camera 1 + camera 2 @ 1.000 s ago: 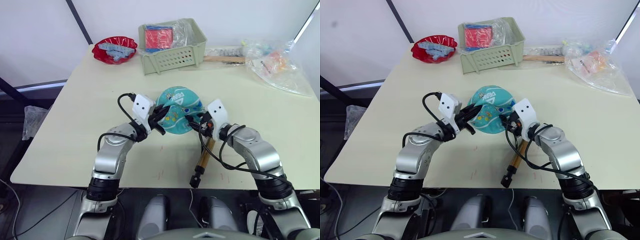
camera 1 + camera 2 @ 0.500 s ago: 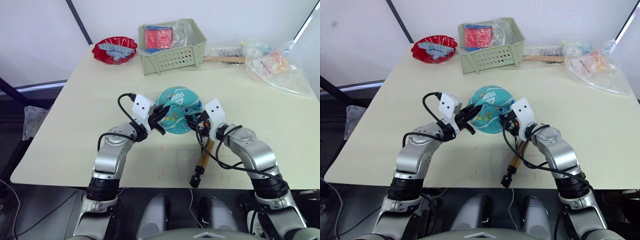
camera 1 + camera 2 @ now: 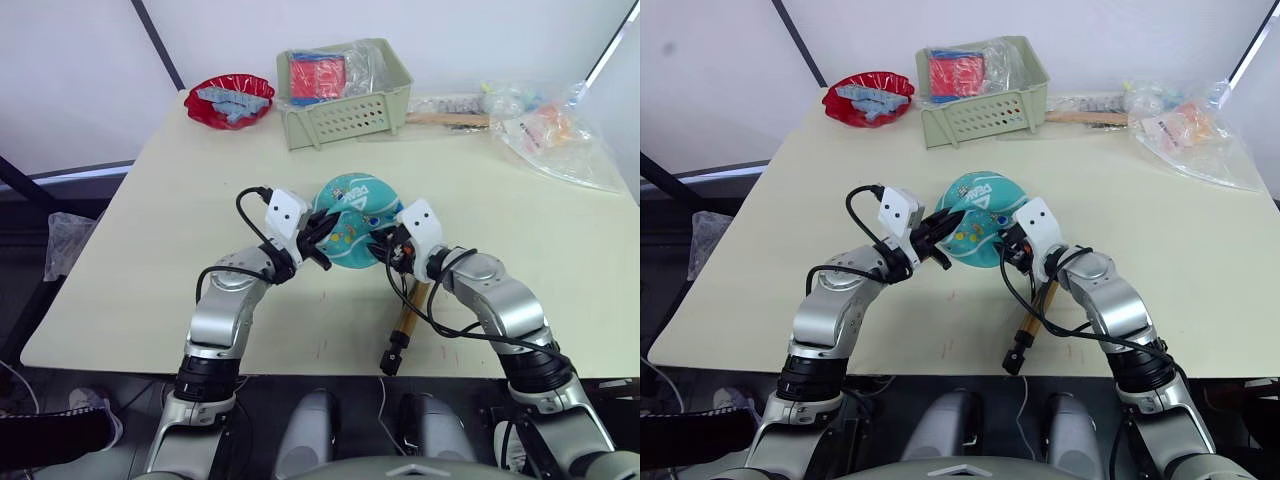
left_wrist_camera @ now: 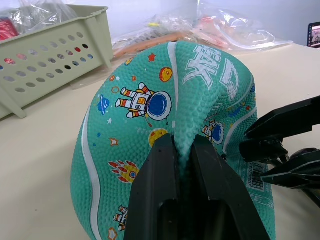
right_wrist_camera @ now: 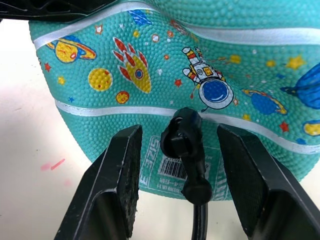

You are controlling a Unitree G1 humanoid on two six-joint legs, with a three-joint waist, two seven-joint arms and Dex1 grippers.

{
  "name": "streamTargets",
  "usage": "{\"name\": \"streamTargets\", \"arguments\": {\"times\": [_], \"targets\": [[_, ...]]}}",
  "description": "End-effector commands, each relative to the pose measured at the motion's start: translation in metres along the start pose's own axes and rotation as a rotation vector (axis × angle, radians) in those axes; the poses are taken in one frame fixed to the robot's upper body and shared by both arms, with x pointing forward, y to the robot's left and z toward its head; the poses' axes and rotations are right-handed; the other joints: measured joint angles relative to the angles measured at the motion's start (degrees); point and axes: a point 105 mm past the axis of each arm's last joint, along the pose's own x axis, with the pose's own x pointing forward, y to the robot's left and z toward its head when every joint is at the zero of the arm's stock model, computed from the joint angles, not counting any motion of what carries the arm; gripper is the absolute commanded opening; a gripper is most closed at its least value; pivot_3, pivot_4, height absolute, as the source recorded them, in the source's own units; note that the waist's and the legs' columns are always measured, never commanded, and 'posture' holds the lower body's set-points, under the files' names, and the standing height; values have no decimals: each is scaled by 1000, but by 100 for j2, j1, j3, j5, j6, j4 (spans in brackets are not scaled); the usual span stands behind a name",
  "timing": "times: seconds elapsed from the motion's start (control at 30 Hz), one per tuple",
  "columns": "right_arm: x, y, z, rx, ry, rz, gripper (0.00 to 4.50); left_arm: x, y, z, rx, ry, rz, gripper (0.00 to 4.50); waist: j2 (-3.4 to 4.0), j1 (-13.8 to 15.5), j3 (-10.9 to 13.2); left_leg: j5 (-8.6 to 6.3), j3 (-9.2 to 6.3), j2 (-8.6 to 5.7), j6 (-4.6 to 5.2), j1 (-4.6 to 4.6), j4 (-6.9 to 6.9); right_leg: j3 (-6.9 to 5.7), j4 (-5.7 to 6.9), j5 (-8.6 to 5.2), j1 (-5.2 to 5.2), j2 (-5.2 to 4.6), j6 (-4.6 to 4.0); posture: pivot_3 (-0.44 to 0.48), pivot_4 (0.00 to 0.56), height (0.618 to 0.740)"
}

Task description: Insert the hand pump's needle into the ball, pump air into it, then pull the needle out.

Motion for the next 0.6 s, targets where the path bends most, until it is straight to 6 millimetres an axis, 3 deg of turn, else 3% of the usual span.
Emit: {"name": "streamTargets", "arguments": {"times": [0.03, 0.1, 0.17, 0.2, 0.6], "targets": [[0, 2, 16, -37, -62, 6, 2178, 2, -19, -35, -72, 121, -71, 0, 0, -1, 0, 0, 0, 0, 0, 0, 0, 0, 0, 0, 0, 0, 0, 0, 150, 738], [0, 2, 16, -37, -65, 6, 1581, 2, -19, -35, -72, 122, -72, 0, 0, -3, 0, 0, 0, 0, 0, 0, 4, 2, 2, 2, 1, 0, 3, 0, 150, 738], [-1, 2, 16, -38, -65, 2, 483, 2, -20, -35, -73, 122, -73, 0, -1, -6, -3, 0, 1, 0, 0, 1, 8, 4, 5, 3, 1, 0, 1, 0, 150, 738], [-1, 1, 15, -39, -64, 0, 262, 2, -20, -35, -73, 122, -73, 0, -1, -9, -3, 0, 1, 0, 0, 1, 10, 4, 6, 3, 2, 1, 1, 0, 150, 738], [0, 0, 7, -96, -6, -1, 263, 3, -21, -36, -73, 122, -75, 0, -1, -10, -4, -1, 1, 1, 1, 5, 26, 9, 32, 2, 1, 1, 1, 0, 150, 738]]}}
